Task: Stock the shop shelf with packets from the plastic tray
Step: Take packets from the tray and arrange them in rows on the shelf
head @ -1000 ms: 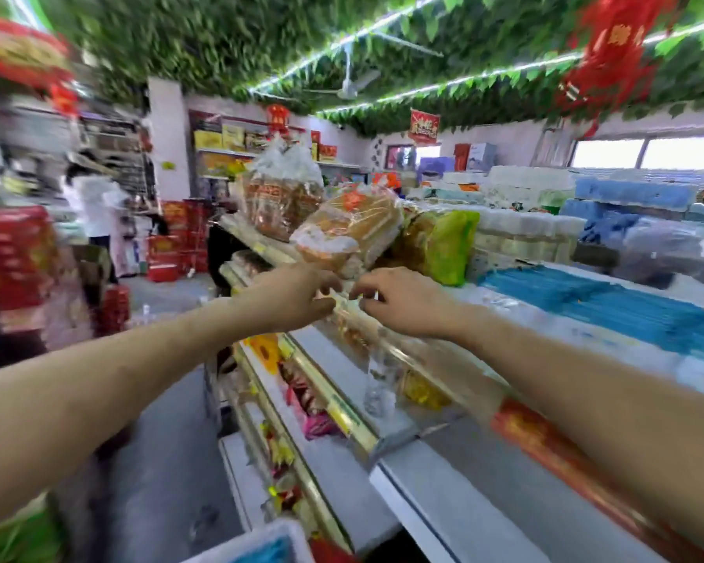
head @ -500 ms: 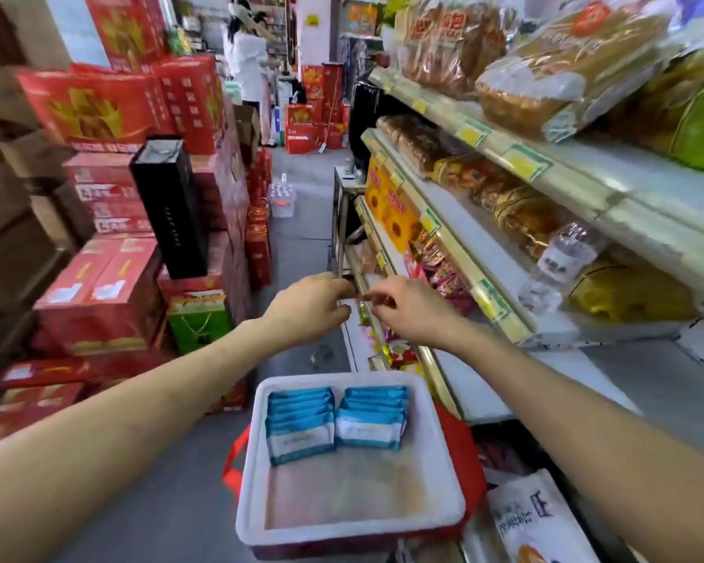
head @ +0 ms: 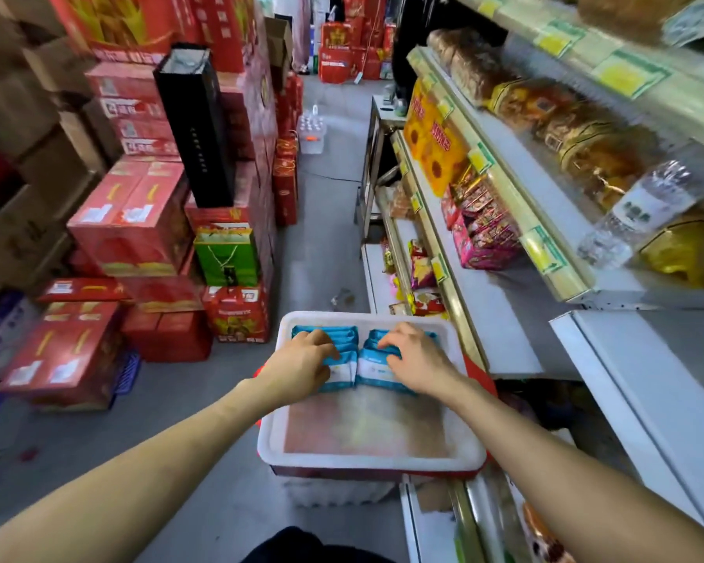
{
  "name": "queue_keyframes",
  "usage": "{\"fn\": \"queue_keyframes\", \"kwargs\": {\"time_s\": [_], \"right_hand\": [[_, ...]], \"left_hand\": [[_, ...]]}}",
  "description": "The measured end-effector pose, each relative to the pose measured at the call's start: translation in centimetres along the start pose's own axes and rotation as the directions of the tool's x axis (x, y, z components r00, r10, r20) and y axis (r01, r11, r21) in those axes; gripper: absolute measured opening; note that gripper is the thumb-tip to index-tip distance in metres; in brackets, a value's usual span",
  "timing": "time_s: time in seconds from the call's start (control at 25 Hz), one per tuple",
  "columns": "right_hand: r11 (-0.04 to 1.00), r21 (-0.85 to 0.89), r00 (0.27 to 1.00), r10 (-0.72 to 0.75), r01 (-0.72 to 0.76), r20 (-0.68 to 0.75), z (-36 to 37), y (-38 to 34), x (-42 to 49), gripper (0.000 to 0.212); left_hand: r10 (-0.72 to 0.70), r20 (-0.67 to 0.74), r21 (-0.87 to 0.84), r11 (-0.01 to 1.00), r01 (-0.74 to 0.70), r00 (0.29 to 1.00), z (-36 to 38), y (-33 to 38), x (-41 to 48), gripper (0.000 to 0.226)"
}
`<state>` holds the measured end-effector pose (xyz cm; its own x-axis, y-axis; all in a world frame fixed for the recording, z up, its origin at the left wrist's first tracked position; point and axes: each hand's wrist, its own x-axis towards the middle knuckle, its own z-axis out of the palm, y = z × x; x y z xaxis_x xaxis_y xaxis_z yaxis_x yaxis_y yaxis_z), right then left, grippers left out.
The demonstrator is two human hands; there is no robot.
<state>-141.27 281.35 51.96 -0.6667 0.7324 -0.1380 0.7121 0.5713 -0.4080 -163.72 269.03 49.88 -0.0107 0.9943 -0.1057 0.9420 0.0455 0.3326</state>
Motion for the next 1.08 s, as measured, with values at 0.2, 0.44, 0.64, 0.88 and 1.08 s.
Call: {"fn": "queue_keyframes", "kwargs": {"time_s": [0.2, 0.44, 0.64, 0.88, 1.08], "right_hand": [[0.999, -0.027, 0.988, -0.044, 0.040, -0.147, 1.7, 1.0, -1.7, 0.026], [0.986, -0.118, 0.977, -0.137, 0.119, -0.163, 3.3, 1.7, -2.5, 0.027], [0.985, -0.091, 0.985, -0.152, 0.144, -0.080, 2.9, 1.7, -2.8, 0.030], [0.987, -0.063, 0.981, -0.141, 0.150, 0.132, 3.2, 2.0, -3.5, 0.037], [0.989, -0.075, 0.971, -0.108, 0.126, 0.214, 2.9, 2.1, -4.0, 0.042]], "left_hand": [[0.056, -0.119, 0.065, 0.997, -0.049, 0.991, 2.0, 0.0, -1.1, 0.032], [0.087, -0.103, 0.105, 0.992, -0.076, 0.991, 1.9, 0.1, -1.1, 0.031], [0.097, -0.048, 0.091, 0.992, -0.092, 0.994, 1.4, 0.6, -0.8, 0.032], [0.138, 0.163, 0.105, 0.982, -0.156, 0.977, 1.3, 0.7, -0.5, 0.032], [0.142, 0.252, 0.107, 0.979, -0.174, 0.957, 1.4, 0.8, -0.2, 0.027]]}}
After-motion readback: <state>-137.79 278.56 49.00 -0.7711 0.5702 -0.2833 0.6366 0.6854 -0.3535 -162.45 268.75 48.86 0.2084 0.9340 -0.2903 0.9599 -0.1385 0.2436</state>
